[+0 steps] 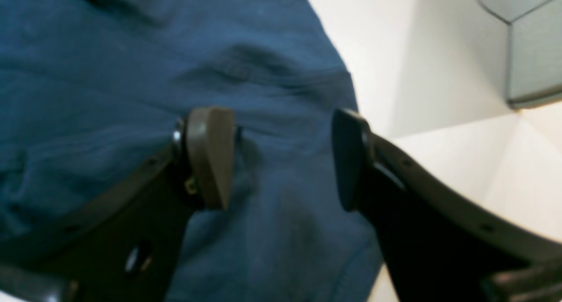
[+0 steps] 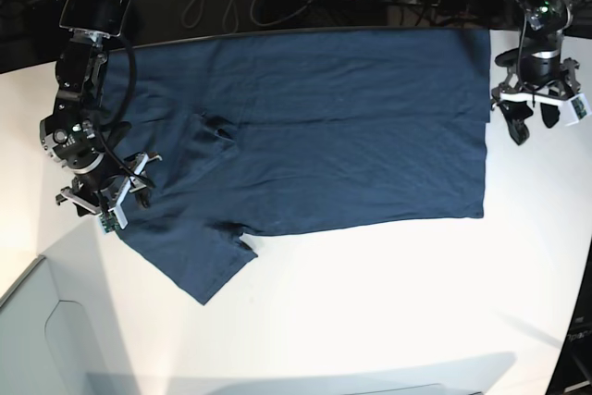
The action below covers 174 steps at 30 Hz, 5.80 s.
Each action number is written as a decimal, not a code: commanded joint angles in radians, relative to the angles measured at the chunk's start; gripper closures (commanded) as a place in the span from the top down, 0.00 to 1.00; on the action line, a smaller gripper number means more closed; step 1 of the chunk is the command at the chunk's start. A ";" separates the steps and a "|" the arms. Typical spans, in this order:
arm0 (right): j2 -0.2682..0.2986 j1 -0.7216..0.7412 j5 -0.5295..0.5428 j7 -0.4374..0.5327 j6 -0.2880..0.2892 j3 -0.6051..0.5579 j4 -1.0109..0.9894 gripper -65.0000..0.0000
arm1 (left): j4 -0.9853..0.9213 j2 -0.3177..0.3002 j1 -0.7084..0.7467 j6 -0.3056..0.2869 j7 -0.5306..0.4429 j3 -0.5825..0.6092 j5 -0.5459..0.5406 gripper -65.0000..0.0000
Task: Fold the T-shirt properly
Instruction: 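Move right gripper toward the sleeve fold, left gripper hovering, then grasp the shirt's side edges with both grippers at the hem corners, then lift and fold the hem half over toward the arms with both grippers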
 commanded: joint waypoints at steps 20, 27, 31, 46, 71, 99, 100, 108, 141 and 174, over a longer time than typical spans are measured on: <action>-0.007 0.107 0.006 0.026 0.014 0.001 -0.071 0.52 | -0.793 -0.190 -0.595 0.003 -0.175 0.211 0.298 0.60; -0.007 0.104 0.006 0.024 0.014 0.001 -0.073 0.52 | -1.060 -0.230 -0.669 0.009 -0.353 0.372 0.319 0.60; -0.007 0.104 0.006 0.024 0.014 0.001 -0.073 0.52 | -1.109 -0.230 -0.674 0.009 -0.406 0.393 0.319 0.60; -0.009 0.212 0.006 0.024 0.014 0.001 -0.177 0.53 | -1.117 -0.229 -0.668 0.007 -0.410 0.395 0.319 0.15; 0.050 0.596 -0.169 0.563 -0.083 0.000 -1.033 0.53 | -1.101 -0.229 -0.622 0.009 -0.409 0.393 0.319 0.00; 0.050 0.525 -0.225 0.609 -0.114 0.005 -1.108 0.01 | -1.098 -0.227 -0.602 0.009 -0.406 0.390 0.319 0.00; 0.051 0.525 -0.225 0.609 -0.114 0.006 -1.090 0.00 | -1.083 -0.227 -0.602 0.009 -0.403 0.389 0.319 0.00; 0.048 0.450 -0.222 0.599 -0.112 0.009 -0.857 0.00 | -0.847 -0.204 -0.539 0.009 -0.327 0.387 0.319 0.00; 0.030 -0.148 0.035 0.380 -0.046 0.072 0.026 0.00 | -0.391 -0.190 -0.184 0.007 -0.289 0.269 0.095 0.00; 0.034 -0.317 0.029 0.374 0.014 0.129 0.062 0.21 | -0.310 -0.110 -0.026 0.009 -0.175 0.257 0.035 0.00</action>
